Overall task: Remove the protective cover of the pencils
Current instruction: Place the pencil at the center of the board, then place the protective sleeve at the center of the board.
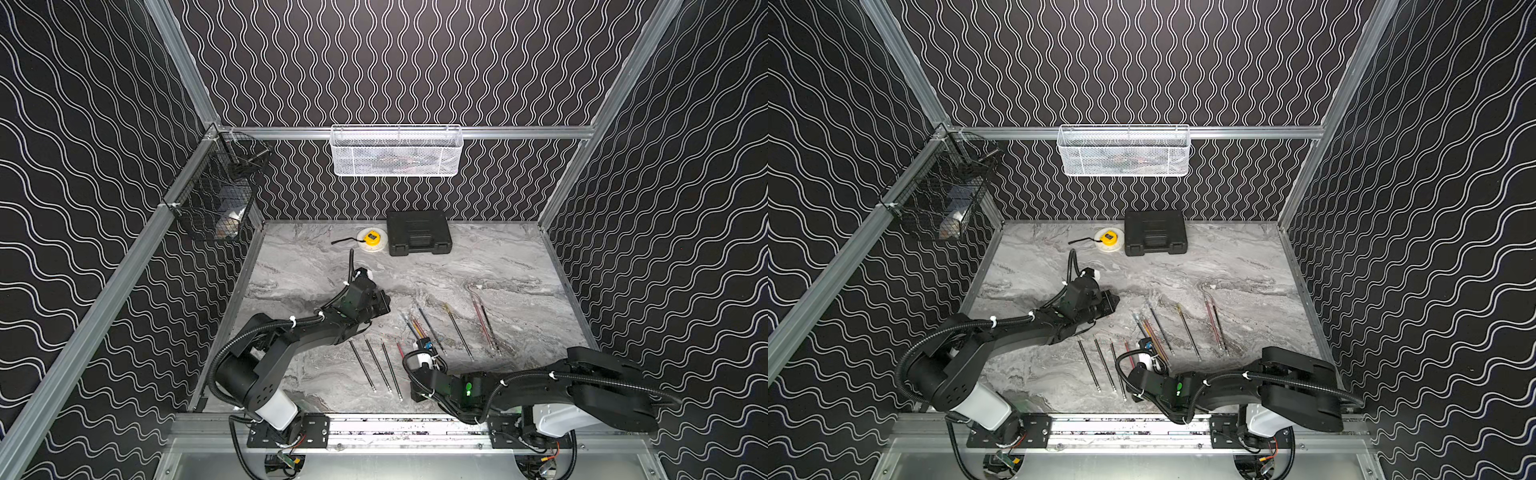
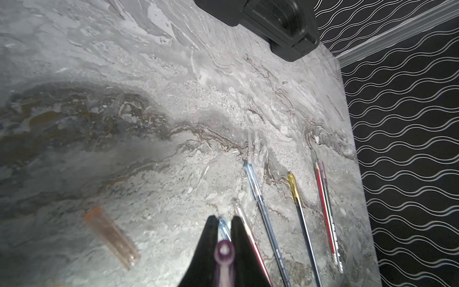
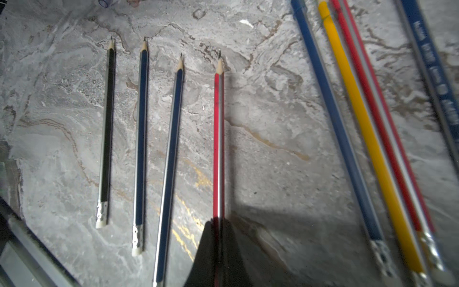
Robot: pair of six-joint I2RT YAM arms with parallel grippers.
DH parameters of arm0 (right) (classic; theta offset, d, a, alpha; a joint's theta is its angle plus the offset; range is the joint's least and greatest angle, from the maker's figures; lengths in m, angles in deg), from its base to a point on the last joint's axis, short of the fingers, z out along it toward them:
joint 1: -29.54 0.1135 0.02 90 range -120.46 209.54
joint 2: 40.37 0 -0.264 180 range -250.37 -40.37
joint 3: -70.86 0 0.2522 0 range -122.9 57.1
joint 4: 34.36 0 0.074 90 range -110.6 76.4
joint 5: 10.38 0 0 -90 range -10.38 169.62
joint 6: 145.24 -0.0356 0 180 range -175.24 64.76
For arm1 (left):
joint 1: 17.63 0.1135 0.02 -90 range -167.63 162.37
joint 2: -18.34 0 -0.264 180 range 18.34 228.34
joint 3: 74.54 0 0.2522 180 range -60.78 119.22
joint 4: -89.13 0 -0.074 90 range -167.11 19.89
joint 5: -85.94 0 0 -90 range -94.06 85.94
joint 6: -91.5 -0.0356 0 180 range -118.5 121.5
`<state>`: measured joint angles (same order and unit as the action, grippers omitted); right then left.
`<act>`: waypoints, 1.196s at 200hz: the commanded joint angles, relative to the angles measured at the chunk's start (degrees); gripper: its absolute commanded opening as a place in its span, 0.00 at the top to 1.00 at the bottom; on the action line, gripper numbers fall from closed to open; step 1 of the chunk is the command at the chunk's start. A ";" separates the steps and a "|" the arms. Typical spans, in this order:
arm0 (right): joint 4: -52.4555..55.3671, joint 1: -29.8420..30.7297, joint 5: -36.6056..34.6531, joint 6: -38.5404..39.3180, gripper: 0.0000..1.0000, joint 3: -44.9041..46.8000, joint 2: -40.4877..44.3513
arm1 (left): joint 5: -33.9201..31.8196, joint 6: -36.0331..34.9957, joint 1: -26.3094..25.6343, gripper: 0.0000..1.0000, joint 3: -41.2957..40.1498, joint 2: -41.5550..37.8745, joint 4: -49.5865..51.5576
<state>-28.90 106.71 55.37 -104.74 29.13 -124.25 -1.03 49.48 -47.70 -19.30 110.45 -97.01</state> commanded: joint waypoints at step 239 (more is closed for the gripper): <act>7.49 -1.23 -4.41 1.50 0.47 -4.48 8.29 | -5.16 -5.54 -0.01 0.95 8.78 14.16 7.52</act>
<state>-24.66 105.53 53.90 -103.77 24.50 -118.32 -4.51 43.60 -47.72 -10.98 123.72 -91.50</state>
